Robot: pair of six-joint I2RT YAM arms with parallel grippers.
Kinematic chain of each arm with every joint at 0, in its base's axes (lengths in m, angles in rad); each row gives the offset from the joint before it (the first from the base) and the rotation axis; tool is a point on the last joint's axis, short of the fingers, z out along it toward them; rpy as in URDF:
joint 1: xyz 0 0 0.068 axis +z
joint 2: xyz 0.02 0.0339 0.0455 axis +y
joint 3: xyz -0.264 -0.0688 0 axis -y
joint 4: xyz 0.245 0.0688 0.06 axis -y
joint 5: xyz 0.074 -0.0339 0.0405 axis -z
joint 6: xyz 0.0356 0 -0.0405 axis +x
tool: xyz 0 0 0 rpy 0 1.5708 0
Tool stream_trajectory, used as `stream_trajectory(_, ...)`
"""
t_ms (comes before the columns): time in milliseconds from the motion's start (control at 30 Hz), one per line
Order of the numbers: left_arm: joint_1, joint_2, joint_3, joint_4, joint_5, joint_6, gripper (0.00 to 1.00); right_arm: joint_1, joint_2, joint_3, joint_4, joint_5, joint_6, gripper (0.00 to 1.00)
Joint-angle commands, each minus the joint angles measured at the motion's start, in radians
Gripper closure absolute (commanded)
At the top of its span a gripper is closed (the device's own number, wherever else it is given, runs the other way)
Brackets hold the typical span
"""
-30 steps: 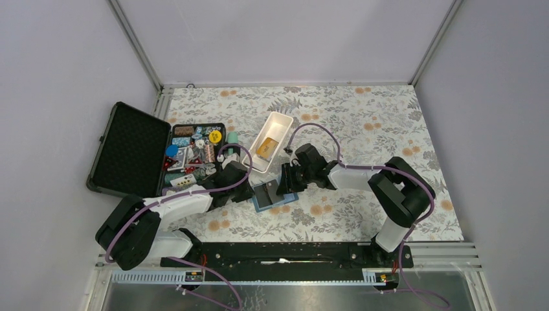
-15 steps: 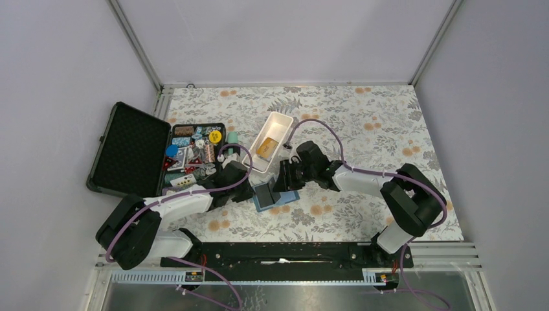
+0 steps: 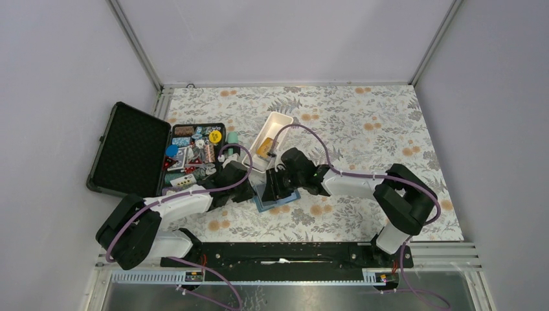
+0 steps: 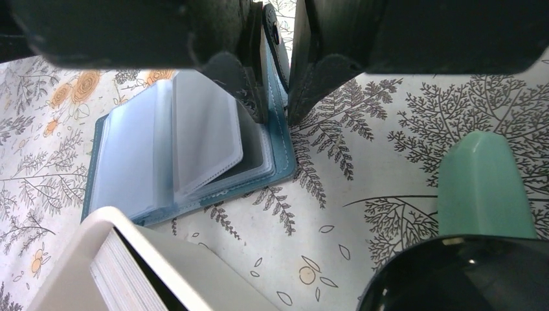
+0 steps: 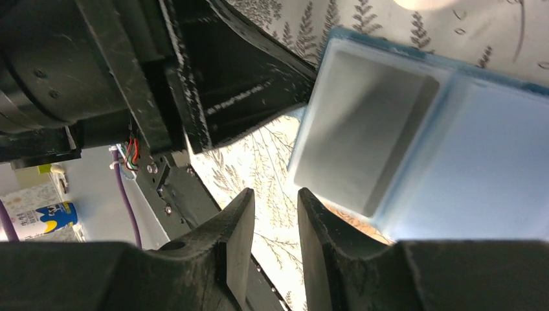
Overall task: Put the credit cards into the card holder
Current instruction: Insert the credit card into the card holder.
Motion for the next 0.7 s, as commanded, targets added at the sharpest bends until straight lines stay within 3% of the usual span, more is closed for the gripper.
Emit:
stream_trajectory(0,0.003,-0.006,-0.02,0.032,0.033,0.006,0.8,0.029,0.033,0.066,-0.038,0.078,-0.046,0.62)
stream_trajectory(300,0.004,-0.114,-0.012,-0.054,-0.026,0.022,0.75,0.033,-0.015,0.062,-0.088,0.178,-0.06,0.6)
stream_trajectory(500,0.007,-0.231,0.023,-0.157,-0.067,0.048,0.58,0.026,-0.091,0.088,-0.2,0.291,-0.093,0.55)
stream_trajectory(667,0.041,-0.298,0.087,-0.201,-0.057,0.086,0.3,-0.033,-0.122,0.126,-0.254,0.319,-0.164,0.5)
